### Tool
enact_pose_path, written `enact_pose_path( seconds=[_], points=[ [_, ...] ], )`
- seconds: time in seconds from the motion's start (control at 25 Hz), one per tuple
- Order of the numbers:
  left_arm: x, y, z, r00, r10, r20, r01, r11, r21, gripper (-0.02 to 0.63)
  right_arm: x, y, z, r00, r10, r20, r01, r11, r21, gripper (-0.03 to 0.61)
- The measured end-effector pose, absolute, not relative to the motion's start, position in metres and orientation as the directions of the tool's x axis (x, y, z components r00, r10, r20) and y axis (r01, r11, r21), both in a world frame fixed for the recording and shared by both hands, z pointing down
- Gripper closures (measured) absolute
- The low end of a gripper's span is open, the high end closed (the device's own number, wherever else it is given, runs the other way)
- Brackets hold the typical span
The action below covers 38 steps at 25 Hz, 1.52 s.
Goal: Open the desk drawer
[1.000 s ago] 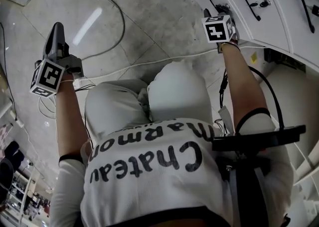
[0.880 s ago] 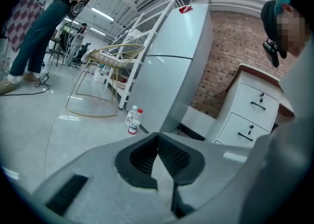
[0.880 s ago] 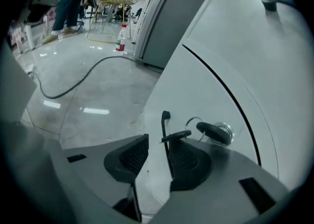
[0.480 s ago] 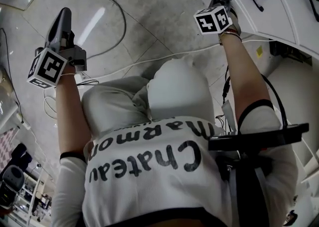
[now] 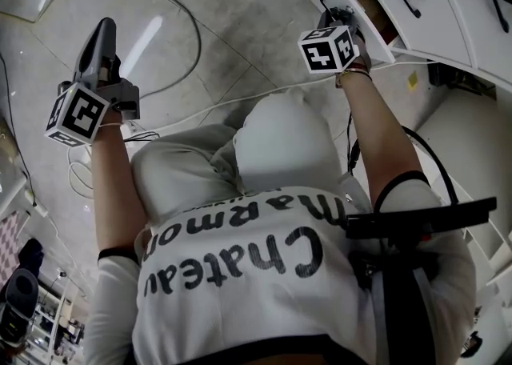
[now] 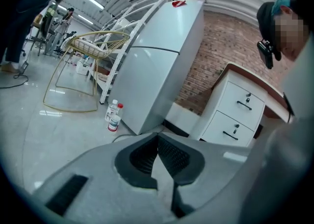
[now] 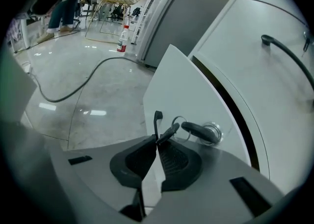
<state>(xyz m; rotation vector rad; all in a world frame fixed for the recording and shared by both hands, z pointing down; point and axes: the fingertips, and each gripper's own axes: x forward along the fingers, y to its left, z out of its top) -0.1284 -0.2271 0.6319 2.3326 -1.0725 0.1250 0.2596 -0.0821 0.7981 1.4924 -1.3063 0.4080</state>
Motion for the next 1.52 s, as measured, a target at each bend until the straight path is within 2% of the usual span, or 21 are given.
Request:
enact_pose_path(
  seconds=[0.44, 0.8, 1.24, 1.52],
  points=[
    [-0.147, -0.222, 0.63, 0.673, -0.665, 0.323, -0.729, -0.526, 0.438, 0.6, 0.221, -0.063, 0.801, 0.334, -0.505, 0.796, -0.867, 0.166, 0.47, 0.549],
    [-0.125, -0.22, 0.618, 0.715, -0.619, 0.326, -0.693, -0.565, 0.447, 0.601, 0.187, -0.049, 0.803, 0.315, -0.508, 0.801, -0.874, 0.175, 0.454, 0.549],
    [-0.055, -0.184, 0.639, 0.805, -0.449, 0.388, -0.589, -0.687, 0.426, 0.6, 0.161, -0.037, 0.81, 0.318, -0.517, 0.795, -0.876, 0.162, 0.455, 0.552],
    [-0.043, -0.172, 0.652, 0.823, -0.399, 0.404, -0.561, -0.683, 0.468, 0.6, 0.14, -0.027, 0.811, 0.304, -0.524, 0.796, -0.877, 0.172, 0.448, 0.552]
  ],
)
